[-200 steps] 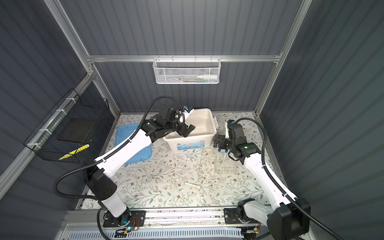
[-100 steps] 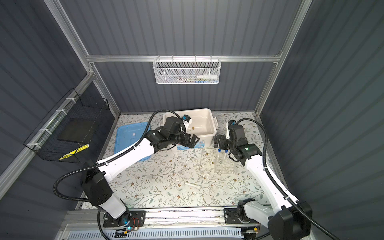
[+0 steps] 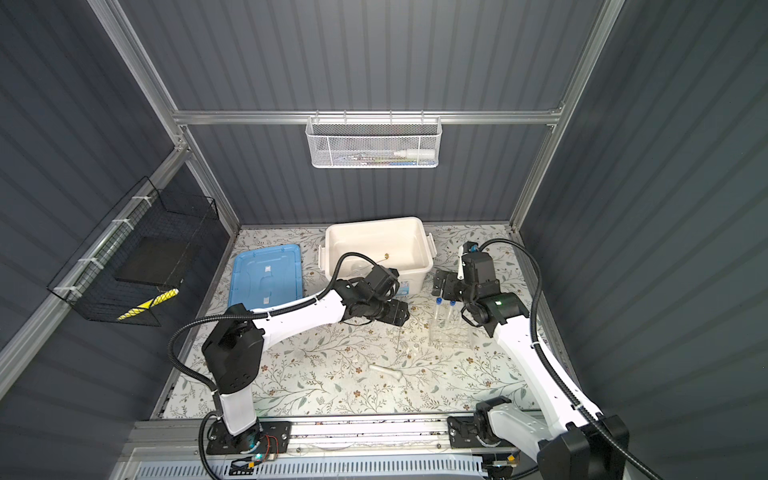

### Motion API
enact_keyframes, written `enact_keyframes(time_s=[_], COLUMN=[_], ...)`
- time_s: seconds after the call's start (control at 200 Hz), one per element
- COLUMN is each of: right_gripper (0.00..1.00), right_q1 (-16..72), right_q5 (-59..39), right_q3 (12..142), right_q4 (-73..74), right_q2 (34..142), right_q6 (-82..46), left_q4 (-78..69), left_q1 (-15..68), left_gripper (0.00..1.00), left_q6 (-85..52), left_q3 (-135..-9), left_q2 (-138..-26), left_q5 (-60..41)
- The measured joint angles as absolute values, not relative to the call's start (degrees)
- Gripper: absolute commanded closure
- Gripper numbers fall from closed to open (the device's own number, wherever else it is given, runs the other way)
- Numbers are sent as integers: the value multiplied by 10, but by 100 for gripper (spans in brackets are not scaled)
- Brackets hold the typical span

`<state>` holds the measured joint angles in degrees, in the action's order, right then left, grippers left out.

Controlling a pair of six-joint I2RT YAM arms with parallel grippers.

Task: Organize the chemistry lab equipment
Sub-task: 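Move the left gripper down to the bristle test-tube brush on the table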

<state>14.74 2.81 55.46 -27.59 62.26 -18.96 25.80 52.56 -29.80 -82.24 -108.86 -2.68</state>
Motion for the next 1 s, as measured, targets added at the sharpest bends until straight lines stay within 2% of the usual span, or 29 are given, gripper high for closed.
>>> enact_keyframes(time_s=[0.255, 0.59, 0.775, 1.0], right_gripper=[1, 1, 1, 1], right_q1=[138, 128, 126, 123], right_q5=[29, 28, 28, 27], right_q3=[538, 532, 528, 528], right_q4=[-275, -274, -274, -274], right_q2=[615, 615, 615, 614], right_q6=[-189, -189, -189, -189], left_q4=[277, 299, 305, 309], left_q1=[531, 553, 559, 559], left_gripper=[43, 44, 51, 75], left_q6=[-320, -315, -306, -298], left_q3=[-827, -866, -874, -881], left_q2=[-1142, -1183, -1203, -1210], left_q5=[-25, -10, -5, 16])
